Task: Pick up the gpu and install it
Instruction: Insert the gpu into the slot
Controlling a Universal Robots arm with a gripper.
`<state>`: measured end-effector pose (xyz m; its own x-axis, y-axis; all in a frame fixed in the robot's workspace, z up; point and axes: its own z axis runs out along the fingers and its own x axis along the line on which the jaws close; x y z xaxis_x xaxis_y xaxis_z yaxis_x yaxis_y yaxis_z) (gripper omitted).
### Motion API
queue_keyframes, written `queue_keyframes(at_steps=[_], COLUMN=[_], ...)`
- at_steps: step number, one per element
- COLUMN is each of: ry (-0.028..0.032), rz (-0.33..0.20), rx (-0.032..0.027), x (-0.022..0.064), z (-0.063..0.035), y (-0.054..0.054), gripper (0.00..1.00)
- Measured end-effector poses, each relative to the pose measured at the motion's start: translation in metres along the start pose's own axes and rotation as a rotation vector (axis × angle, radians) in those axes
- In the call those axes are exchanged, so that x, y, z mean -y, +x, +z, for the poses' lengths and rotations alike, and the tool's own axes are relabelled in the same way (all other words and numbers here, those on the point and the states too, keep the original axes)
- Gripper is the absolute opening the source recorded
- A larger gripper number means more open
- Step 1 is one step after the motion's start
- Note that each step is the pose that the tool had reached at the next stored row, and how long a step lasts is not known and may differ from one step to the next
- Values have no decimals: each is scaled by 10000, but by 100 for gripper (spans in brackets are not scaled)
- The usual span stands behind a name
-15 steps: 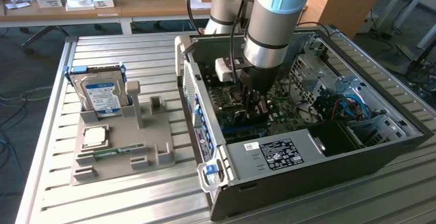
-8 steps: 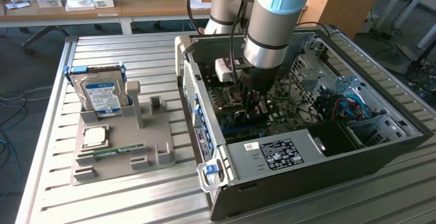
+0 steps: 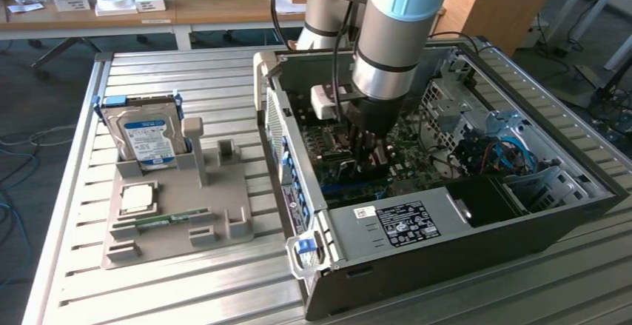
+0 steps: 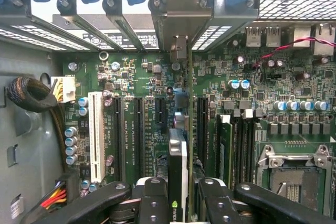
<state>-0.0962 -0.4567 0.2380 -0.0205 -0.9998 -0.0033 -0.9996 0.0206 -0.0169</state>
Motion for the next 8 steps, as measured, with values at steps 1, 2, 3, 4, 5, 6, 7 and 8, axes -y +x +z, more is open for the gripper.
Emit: queue_keyframes(at_steps=[1,2,3,4,5,6,7,8], ry=[1,2,3,3,4,3,4,5], rz=[-1,-1,-1,0,1,1,0,-1], rx=[0,0,0,0,0,-1,0,0], x=[-2,-4,-6,-9,-13,-19,-24,-26], z=[0,0,0,0,0,1,4,4], y=[0,0,0,0,0,1,1,1], gripper=[27,27,27,27,27,27,27,27])
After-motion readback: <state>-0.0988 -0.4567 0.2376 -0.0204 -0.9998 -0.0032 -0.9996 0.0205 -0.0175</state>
